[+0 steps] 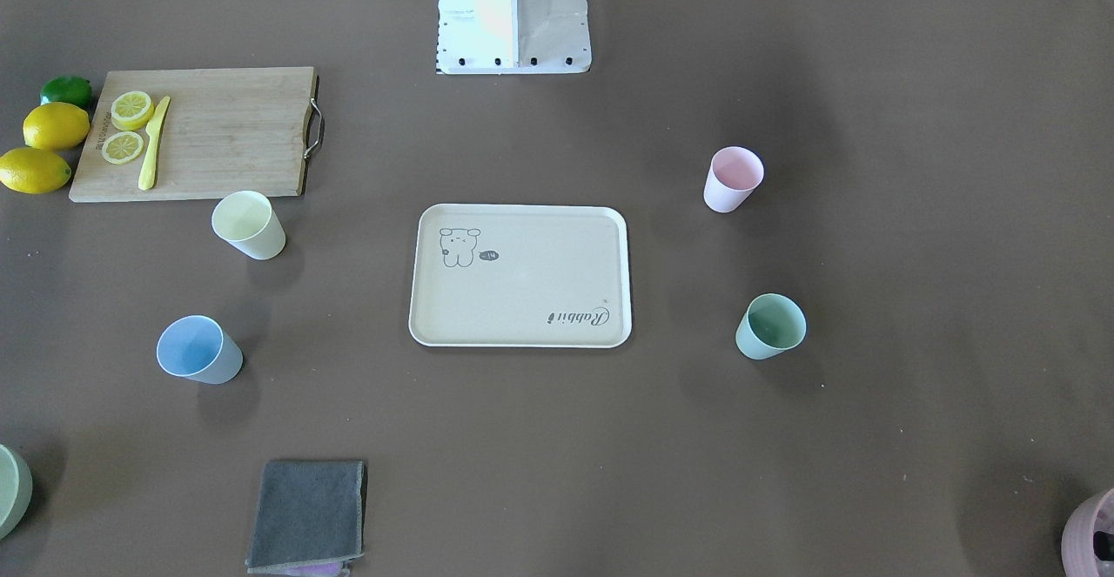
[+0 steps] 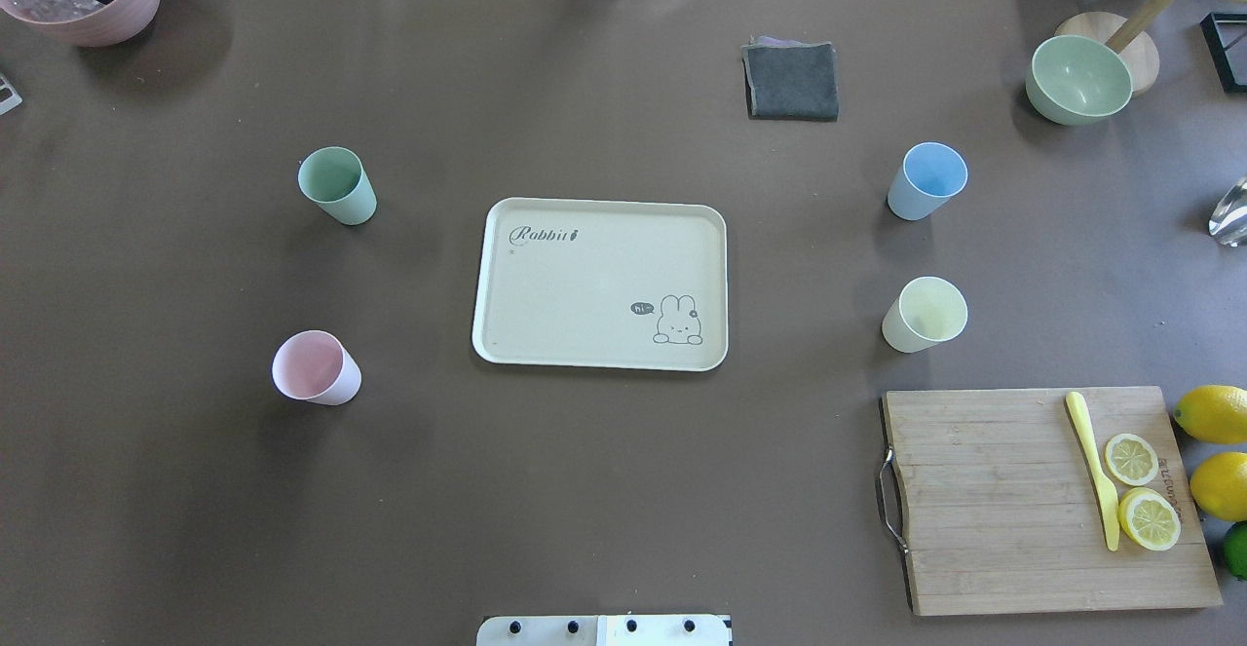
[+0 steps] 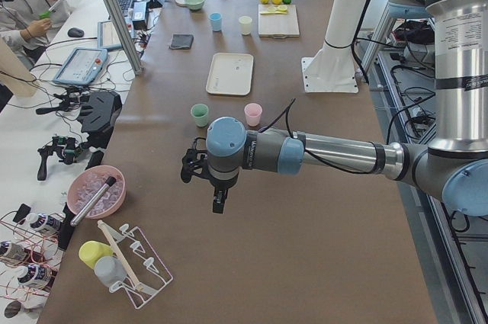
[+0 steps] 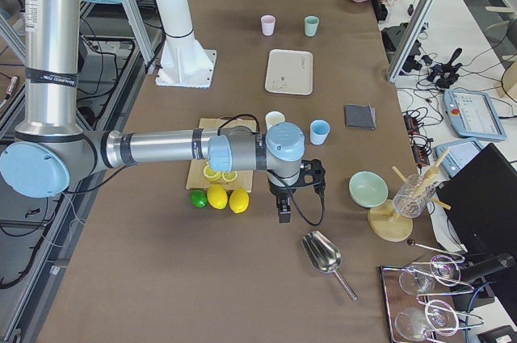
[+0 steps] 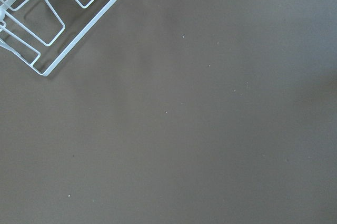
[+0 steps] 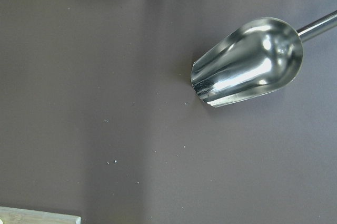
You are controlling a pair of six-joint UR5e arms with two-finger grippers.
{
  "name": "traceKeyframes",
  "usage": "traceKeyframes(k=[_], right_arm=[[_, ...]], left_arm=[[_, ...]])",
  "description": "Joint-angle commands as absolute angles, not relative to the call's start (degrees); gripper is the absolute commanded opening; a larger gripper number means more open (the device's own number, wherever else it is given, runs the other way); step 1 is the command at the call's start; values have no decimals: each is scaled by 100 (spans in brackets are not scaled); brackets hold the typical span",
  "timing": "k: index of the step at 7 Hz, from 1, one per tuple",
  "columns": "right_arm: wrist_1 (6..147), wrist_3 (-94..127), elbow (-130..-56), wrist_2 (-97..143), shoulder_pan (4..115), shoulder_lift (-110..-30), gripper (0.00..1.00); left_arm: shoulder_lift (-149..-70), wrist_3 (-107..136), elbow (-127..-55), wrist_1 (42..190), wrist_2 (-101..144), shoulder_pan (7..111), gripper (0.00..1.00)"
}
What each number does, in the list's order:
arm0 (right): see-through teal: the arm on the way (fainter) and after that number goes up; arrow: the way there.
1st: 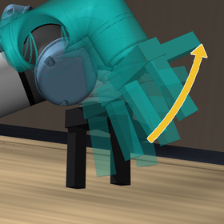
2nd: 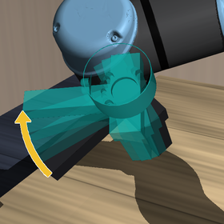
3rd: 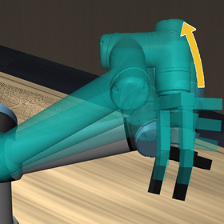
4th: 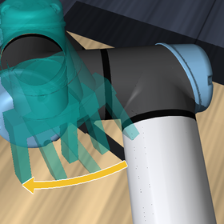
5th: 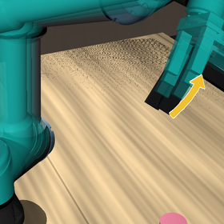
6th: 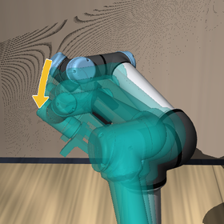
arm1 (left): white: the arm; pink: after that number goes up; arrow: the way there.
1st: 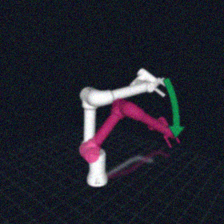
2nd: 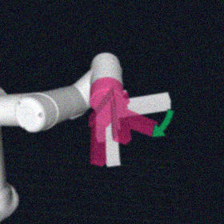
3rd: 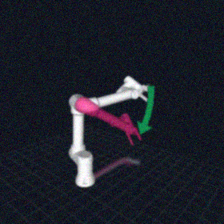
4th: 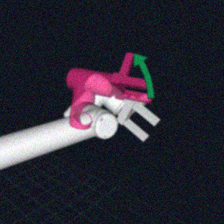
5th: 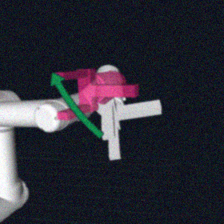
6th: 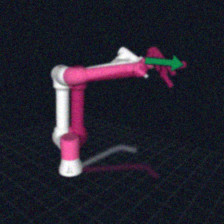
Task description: Place all cups on tray
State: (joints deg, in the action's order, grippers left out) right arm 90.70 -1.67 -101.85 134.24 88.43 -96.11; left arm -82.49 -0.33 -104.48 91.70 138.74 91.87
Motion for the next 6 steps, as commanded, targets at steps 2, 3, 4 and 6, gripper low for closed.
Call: traceKeyframes(k=[2, 3, 4, 6], right_arm=[[9070, -176, -10178, 13438, 8842, -9650, 100], [9070, -167, -10178, 13438, 8842, -9650, 100], [9070, -158, -10178, 13447, 8833, -9633, 100], [9062, -158, -10195, 13465, 8833, -9633, 100]], left_arm=[[-8227, -44, -10451, 9176, 13834, 9185, 98], [-8227, -44, -10442, 9193, 13869, 9185, 98], [-8279, -44, -10441, 9193, 13895, 9124, 98], [-8297, 8, -10468, 9228, 13913, 9097, 98]])
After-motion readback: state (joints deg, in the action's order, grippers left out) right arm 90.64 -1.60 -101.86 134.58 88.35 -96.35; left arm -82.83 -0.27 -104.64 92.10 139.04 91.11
